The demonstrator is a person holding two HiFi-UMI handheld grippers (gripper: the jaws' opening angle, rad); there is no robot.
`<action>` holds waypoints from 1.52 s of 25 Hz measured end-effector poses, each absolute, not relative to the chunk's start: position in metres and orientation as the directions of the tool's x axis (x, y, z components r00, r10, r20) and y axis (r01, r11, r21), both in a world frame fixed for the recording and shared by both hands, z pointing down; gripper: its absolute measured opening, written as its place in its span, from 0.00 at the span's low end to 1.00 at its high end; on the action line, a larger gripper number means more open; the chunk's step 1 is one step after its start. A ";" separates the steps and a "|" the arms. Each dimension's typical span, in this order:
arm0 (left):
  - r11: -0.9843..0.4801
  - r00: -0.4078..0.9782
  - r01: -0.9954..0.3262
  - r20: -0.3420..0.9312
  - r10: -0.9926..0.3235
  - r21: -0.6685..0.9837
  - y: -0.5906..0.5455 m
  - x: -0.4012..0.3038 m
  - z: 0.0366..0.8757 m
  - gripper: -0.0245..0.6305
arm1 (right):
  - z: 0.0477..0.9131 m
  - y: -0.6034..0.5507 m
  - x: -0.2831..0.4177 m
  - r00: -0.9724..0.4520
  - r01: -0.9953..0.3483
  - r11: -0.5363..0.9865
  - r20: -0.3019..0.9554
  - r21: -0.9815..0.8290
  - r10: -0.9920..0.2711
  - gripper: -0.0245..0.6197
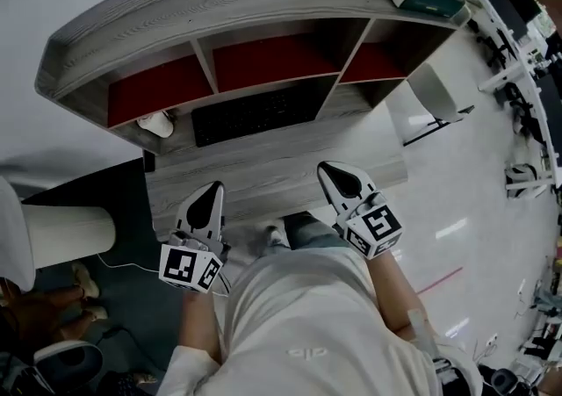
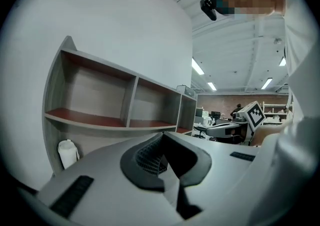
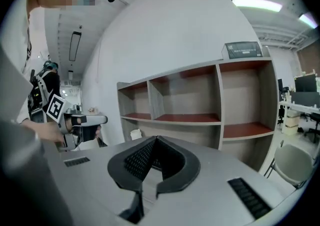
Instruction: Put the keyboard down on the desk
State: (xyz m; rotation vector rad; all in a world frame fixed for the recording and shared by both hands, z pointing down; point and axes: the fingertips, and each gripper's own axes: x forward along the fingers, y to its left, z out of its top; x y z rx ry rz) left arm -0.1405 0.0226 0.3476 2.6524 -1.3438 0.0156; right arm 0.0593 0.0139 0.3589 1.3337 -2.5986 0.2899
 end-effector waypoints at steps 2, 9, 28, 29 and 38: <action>-0.586 0.597 -0.800 0.067 -0.800 0.130 0.027 -0.138 0.338 0.06 | 0.352 0.022 0.062 -0.564 -0.819 0.572 0.258 -0.053 -0.784 0.08; -0.604 0.608 -0.791 0.016 -0.794 0.093 0.038 -0.124 0.317 0.06 | 0.335 0.041 0.071 -0.547 -0.829 0.559 0.220 -0.009 -0.807 0.08; -0.622 0.624 -0.781 0.029 -0.781 0.053 0.041 -0.095 0.321 0.06 | 0.332 0.056 0.085 -0.500 -0.855 0.517 0.198 0.042 -0.843 0.08; -0.623 0.625 -0.780 0.032 -0.780 0.058 0.041 -0.095 0.323 0.06 | 0.332 0.056 0.086 -0.500 -0.855 0.517 0.199 0.041 -0.843 0.08; -0.626 0.633 -0.771 0.035 -0.773 0.119 0.042 -0.094 0.329 0.06 | 0.339 0.058 0.087 -0.492 -0.862 0.506 0.205 0.021 -0.846 0.08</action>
